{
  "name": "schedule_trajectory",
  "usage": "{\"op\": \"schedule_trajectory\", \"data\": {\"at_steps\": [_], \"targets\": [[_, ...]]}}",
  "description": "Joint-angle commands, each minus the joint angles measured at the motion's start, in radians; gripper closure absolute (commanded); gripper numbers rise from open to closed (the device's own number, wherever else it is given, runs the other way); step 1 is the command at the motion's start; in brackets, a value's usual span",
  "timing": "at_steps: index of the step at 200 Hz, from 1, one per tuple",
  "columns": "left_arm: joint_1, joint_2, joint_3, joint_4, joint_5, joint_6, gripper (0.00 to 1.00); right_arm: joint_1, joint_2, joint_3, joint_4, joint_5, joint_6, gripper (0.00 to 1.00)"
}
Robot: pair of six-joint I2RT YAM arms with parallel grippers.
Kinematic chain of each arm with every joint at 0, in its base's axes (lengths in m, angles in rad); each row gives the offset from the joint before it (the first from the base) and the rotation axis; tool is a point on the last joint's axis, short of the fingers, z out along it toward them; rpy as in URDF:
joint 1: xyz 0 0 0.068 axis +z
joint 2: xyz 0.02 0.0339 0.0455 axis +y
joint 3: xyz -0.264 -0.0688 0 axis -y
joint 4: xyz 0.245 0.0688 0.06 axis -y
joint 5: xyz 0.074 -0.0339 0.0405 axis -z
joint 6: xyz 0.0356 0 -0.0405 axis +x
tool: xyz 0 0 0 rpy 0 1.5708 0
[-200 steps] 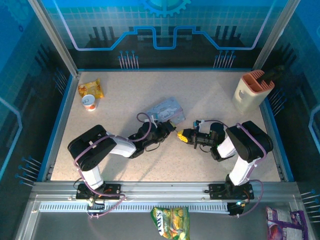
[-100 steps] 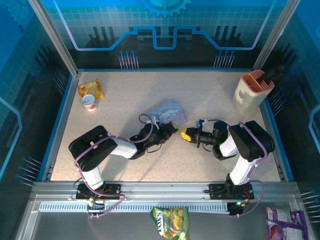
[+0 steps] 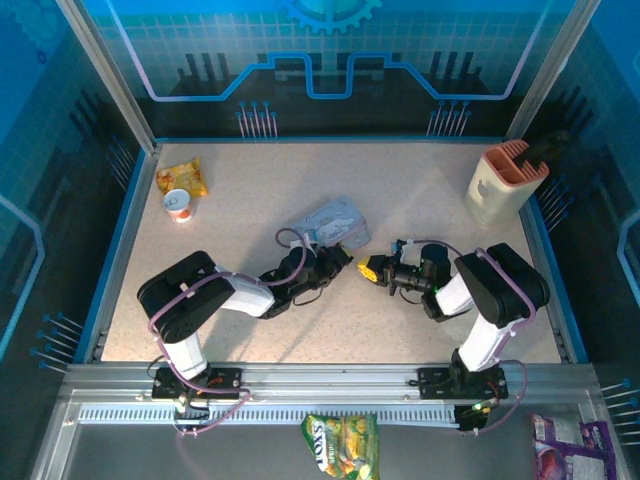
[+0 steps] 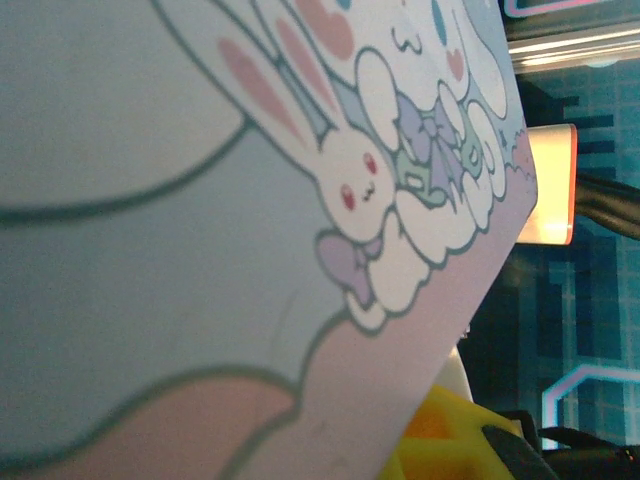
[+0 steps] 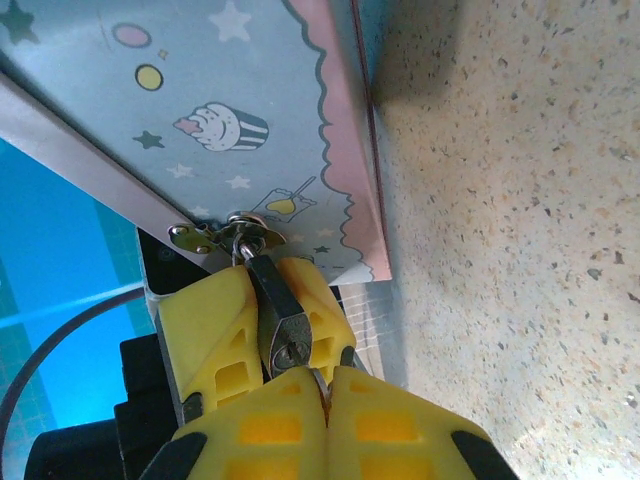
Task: Unlock the padlock with the key
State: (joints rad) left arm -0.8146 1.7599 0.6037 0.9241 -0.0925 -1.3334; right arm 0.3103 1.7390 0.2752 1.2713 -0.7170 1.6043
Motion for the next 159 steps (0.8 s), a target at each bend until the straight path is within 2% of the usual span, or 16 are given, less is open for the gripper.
{"op": "schedule_trajectory", "data": {"at_steps": [1, 44, 103, 159], "targets": [[-0.104, -0.004, 0.068, 0.094, 0.251, -0.006, 1.0, 0.08, -0.01, 0.057, 0.073, 0.043, -0.014, 1.0], [-0.1, -0.002, 0.077, 0.095, 0.258, -0.006, 1.0, 0.094, 0.042, 0.042, 0.151, 0.053, 0.018, 1.0], [-0.1, -0.005, 0.084, 0.077, 0.261, 0.001, 1.0, 0.111, 0.035, 0.056, 0.152, 0.069, 0.035, 1.0], [-0.097, 0.015, 0.098, 0.116, 0.263, -0.012, 1.0, 0.186, 0.027, 0.053, 0.151, 0.138, 0.059, 1.0]]}}
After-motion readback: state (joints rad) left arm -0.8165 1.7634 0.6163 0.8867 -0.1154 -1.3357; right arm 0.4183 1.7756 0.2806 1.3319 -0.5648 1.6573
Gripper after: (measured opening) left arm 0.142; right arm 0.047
